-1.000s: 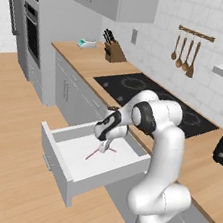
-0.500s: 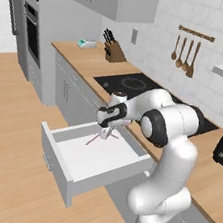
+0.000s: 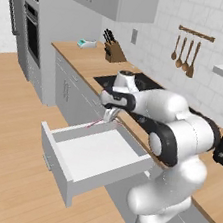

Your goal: Take a straw from the drawer in front and place it inside the glass cup on the dining counter.

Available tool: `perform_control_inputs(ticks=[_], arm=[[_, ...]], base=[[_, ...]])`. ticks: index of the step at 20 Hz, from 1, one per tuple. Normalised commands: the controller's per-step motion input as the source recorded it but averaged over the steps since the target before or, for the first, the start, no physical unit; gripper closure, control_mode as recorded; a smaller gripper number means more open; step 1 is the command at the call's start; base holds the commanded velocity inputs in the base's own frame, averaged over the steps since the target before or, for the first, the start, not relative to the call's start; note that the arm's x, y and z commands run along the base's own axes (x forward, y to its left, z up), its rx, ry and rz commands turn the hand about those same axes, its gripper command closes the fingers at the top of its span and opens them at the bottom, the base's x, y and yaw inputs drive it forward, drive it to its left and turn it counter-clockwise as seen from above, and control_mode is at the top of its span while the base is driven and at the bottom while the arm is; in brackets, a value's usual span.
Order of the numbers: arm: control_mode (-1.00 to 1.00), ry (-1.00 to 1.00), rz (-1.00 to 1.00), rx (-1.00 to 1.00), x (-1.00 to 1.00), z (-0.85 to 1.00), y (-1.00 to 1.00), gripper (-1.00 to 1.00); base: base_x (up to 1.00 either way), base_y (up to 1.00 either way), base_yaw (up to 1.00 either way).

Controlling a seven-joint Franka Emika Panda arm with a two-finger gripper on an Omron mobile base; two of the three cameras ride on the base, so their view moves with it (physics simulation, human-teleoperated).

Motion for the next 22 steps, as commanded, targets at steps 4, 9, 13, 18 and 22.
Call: perform_control_inputs(ticks=[4,9,13,18,22], arm=[[-1.0,0.0,-0.1,0.0,-0.69,1.0,-0.22,1.0],[-1.0,0.0,-0.12,0.0,-0.83,0.93,-0.41,1.0],[-1.0,0.0,-0.09,0.0,-0.89,0.51,-0.49,1.0],[-1.0,0.0,-0.07,0.0,-0.62,0.23,-0.44,1.0],[-1.0,0.02,-0.1,0.0,-0.15,0.01,-0.19,1.0]], base=[[0.0,0.0,0.0],[0.0,0.0,0.0],[0.0,0.0,0.0],[0.0,0.0,0.0],[0.0,0.0,0.0]])
